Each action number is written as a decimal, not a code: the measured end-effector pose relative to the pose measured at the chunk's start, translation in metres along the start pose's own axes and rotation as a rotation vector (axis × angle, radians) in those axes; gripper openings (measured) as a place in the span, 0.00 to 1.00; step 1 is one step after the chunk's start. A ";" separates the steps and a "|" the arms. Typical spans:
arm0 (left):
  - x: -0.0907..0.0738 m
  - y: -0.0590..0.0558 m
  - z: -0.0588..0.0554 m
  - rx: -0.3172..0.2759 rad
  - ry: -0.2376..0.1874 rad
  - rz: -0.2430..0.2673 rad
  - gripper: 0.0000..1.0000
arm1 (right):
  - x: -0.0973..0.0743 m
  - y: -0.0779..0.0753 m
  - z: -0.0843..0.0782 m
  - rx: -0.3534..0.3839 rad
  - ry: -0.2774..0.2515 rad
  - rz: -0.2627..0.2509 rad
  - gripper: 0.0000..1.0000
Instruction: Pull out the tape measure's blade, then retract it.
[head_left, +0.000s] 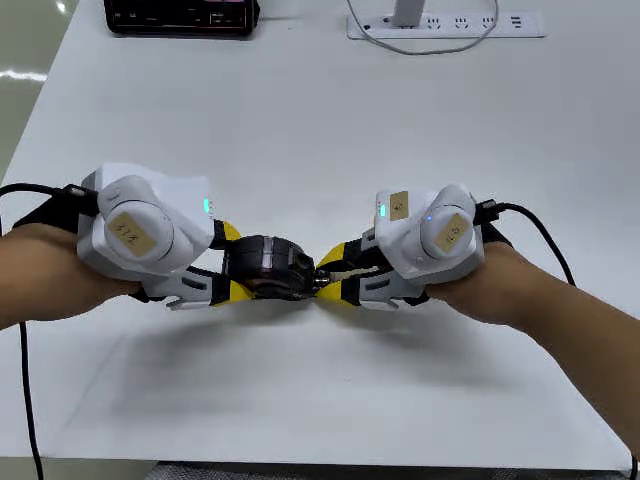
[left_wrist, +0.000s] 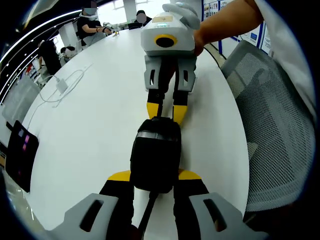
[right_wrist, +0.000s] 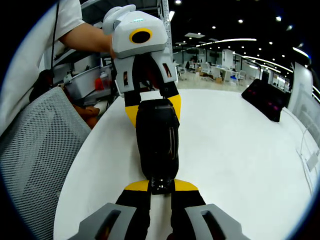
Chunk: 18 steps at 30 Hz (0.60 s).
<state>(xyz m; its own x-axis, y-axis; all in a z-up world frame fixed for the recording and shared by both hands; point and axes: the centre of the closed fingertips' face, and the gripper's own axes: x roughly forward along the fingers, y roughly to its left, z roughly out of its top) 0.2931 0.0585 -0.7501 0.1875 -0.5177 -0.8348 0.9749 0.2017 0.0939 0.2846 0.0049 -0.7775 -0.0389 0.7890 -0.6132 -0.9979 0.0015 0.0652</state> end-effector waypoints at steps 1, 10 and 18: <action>0.000 0.000 0.000 -0.001 0.001 0.000 0.24 | 0.000 0.000 0.000 0.006 0.000 0.002 0.11; -0.001 0.000 -0.001 -0.004 -0.005 0.000 0.24 | 0.000 0.001 -0.001 -0.017 0.011 0.005 0.11; -0.001 0.000 -0.001 0.001 -0.003 0.004 0.24 | -0.001 0.001 -0.001 -0.018 0.014 0.003 0.10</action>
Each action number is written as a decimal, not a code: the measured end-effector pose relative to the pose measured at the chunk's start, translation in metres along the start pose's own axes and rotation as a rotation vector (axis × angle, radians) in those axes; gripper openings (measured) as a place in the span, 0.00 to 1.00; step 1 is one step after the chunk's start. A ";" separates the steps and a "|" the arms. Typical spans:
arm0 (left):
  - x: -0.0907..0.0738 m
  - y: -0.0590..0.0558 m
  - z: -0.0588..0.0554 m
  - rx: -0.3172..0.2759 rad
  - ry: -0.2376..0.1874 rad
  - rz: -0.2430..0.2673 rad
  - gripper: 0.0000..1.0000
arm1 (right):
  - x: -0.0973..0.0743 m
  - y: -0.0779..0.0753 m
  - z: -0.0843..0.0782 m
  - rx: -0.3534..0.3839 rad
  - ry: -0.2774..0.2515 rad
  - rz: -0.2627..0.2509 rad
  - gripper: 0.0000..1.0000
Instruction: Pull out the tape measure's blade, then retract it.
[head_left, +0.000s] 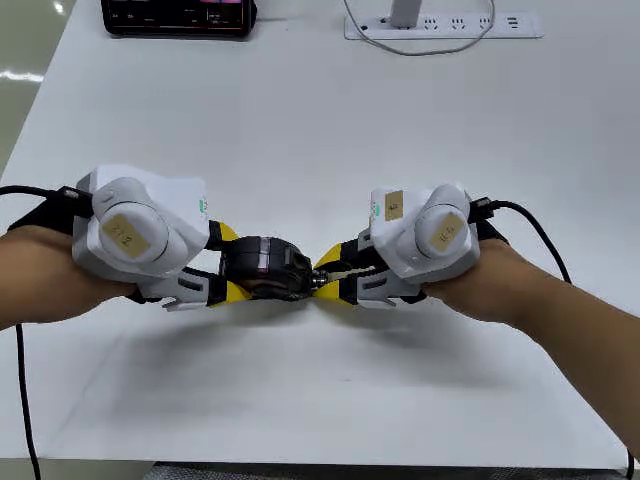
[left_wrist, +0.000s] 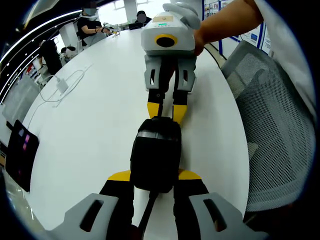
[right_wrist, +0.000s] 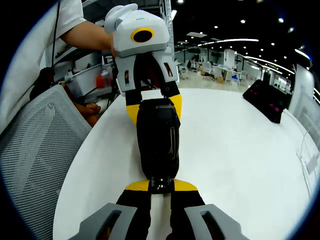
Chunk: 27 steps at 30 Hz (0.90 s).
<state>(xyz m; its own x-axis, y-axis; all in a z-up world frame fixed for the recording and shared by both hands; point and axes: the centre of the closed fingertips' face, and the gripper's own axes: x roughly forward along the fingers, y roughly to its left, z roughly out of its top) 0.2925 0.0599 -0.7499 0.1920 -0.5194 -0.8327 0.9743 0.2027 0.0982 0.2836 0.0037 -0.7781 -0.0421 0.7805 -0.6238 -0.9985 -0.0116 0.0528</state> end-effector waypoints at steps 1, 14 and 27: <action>0.000 0.000 0.000 -0.003 0.001 0.000 0.24 | 0.000 0.000 0.000 -0.005 0.003 -0.001 0.10; 0.001 0.001 -0.001 -0.004 0.000 -0.004 0.24 | -0.004 0.001 -0.002 -0.023 0.021 -0.004 0.10; 0.001 0.001 0.000 -0.014 -0.004 0.000 0.24 | -0.014 -0.001 -0.010 -0.026 0.035 -0.005 0.10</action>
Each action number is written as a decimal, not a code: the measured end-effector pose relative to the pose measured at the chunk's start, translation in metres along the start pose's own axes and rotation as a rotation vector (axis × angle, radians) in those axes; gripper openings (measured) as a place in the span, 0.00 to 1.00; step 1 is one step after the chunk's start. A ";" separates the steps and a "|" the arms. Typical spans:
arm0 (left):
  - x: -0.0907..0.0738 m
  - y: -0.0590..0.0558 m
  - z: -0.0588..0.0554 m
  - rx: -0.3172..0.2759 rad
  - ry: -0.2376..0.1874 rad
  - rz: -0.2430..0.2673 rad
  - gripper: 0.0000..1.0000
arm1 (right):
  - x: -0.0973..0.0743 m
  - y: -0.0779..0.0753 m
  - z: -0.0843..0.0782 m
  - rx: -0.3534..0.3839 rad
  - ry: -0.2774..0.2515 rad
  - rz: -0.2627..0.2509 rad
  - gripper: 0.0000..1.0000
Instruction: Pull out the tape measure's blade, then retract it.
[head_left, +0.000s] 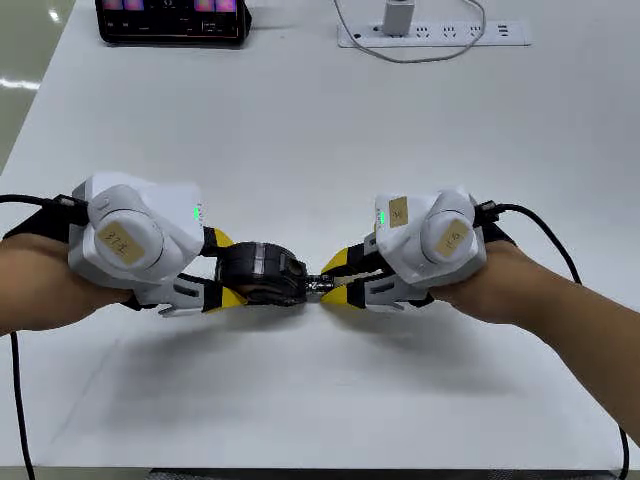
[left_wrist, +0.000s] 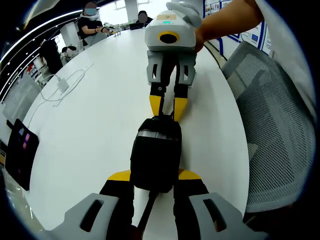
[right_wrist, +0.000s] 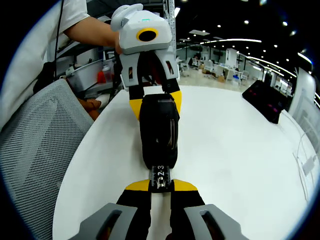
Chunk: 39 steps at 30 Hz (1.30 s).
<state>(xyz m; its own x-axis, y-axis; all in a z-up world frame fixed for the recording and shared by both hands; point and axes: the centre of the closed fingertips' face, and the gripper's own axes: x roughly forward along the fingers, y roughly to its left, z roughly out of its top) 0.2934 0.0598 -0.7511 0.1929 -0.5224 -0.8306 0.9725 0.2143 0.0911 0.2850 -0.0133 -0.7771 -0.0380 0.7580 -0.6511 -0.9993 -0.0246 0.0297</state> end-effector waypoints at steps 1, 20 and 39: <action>0.000 0.000 0.000 0.000 0.000 0.000 0.24 | 0.000 0.000 0.000 -0.001 0.001 0.000 0.10; 0.000 -0.001 0.002 -0.012 0.001 0.004 0.24 | -0.014 -0.002 -0.012 0.003 0.020 -0.011 0.10; 0.000 0.000 0.001 -0.016 -0.002 0.010 0.24 | -0.030 -0.003 -0.025 0.013 0.032 -0.027 0.10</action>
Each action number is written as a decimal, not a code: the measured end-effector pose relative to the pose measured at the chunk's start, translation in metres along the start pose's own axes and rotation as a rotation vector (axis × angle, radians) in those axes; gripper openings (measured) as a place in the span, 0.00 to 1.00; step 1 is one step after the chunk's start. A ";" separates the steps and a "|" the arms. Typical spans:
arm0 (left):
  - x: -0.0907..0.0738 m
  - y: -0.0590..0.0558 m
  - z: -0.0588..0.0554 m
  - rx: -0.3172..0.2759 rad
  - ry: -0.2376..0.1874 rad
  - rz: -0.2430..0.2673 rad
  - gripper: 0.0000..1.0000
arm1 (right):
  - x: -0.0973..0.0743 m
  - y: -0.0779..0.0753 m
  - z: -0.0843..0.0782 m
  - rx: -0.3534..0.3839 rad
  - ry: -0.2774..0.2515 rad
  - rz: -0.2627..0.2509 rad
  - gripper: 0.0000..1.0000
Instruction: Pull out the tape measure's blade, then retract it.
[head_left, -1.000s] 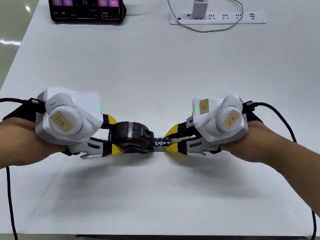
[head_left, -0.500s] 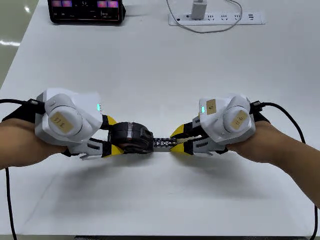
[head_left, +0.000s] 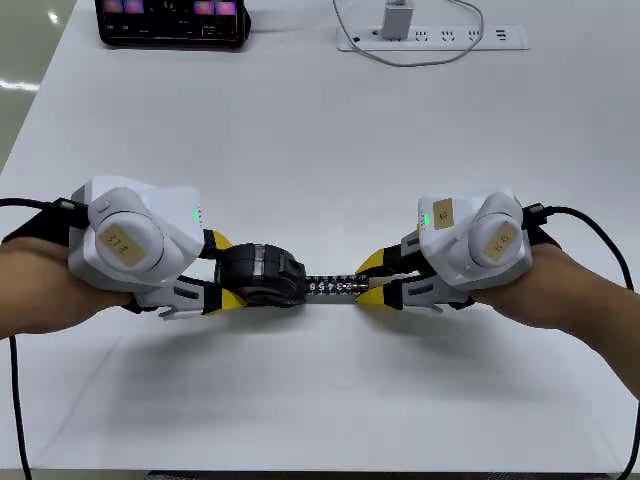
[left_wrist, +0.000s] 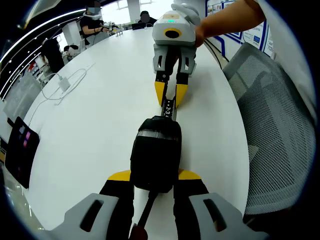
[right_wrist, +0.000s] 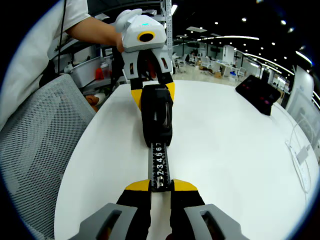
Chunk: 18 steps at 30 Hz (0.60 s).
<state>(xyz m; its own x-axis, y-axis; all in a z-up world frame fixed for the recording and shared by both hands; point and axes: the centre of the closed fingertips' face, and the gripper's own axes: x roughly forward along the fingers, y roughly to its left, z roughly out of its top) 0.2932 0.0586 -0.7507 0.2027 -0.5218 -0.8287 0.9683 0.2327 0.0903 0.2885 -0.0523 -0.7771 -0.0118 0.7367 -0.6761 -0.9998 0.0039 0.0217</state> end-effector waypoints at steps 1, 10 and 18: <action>0.000 0.000 0.000 -0.003 0.000 0.000 0.24 | -0.001 0.000 0.000 0.001 -0.004 0.000 0.10; 0.000 0.001 -0.001 -0.004 -0.003 0.001 0.24 | -0.006 -0.001 -0.003 -0.003 0.007 -0.003 0.10; 0.000 0.001 -0.001 -0.008 -0.004 0.002 0.24 | -0.012 -0.002 -0.007 -0.004 0.011 -0.007 0.10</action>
<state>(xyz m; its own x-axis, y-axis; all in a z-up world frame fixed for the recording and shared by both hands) 0.2942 0.0601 -0.7510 0.2056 -0.5248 -0.8260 0.9667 0.2403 0.0880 0.2901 -0.0664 -0.7741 -0.0052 0.7289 -0.6846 -0.9999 0.0061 0.0141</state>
